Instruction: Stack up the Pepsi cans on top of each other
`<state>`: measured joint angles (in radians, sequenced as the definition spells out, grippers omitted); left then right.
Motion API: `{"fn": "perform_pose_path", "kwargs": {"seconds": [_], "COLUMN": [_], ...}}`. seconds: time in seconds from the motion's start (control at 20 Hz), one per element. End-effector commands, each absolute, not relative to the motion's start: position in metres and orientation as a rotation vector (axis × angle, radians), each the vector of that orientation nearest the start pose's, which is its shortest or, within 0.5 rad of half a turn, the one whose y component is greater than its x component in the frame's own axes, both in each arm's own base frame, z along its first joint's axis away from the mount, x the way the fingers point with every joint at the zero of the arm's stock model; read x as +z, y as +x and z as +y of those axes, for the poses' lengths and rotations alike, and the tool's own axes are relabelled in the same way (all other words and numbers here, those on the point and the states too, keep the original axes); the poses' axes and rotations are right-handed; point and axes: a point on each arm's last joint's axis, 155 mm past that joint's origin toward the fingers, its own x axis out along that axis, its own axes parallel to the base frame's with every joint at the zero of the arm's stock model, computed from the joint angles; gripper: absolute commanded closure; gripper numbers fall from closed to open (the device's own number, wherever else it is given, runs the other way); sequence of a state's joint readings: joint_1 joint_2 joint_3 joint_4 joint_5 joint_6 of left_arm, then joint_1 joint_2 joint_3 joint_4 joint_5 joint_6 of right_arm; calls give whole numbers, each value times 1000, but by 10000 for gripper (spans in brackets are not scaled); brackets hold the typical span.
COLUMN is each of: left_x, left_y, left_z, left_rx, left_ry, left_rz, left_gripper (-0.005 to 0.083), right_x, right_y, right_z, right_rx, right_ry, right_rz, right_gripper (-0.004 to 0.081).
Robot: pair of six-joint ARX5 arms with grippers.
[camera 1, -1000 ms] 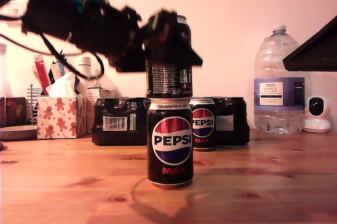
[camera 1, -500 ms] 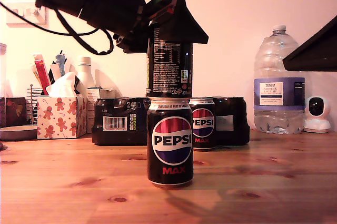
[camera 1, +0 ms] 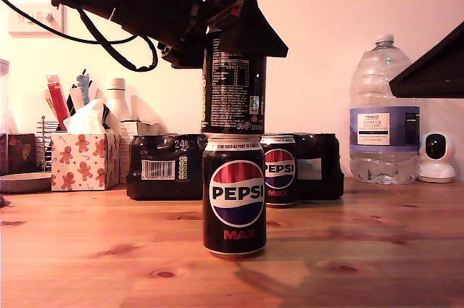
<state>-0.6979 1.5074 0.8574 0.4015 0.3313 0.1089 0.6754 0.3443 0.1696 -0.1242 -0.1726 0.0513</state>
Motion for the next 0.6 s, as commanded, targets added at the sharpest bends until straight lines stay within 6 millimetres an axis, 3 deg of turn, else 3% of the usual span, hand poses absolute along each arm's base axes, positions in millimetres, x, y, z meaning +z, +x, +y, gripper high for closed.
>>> {"fn": "perform_pose_path", "kwargs": {"seconds": [0.0,0.4,0.55], "left_x": [238,274,290], "left_y": [319,310,304], "left_z": [-346,-337,-331], "left_rx": [-1037,-1034,-1029], "left_ry": [136,122,119], "left_rz": [122,38,7], "left_gripper": [-12,-12,8], "right_x": [129,129,132], "right_y": [184,184,199], "right_z": [187,187,175], "right_rx": [831,830,740], "right_ry": [-30,-33,-95], "right_rz": [332,330,284], "right_gripper": [783,783,783]}}
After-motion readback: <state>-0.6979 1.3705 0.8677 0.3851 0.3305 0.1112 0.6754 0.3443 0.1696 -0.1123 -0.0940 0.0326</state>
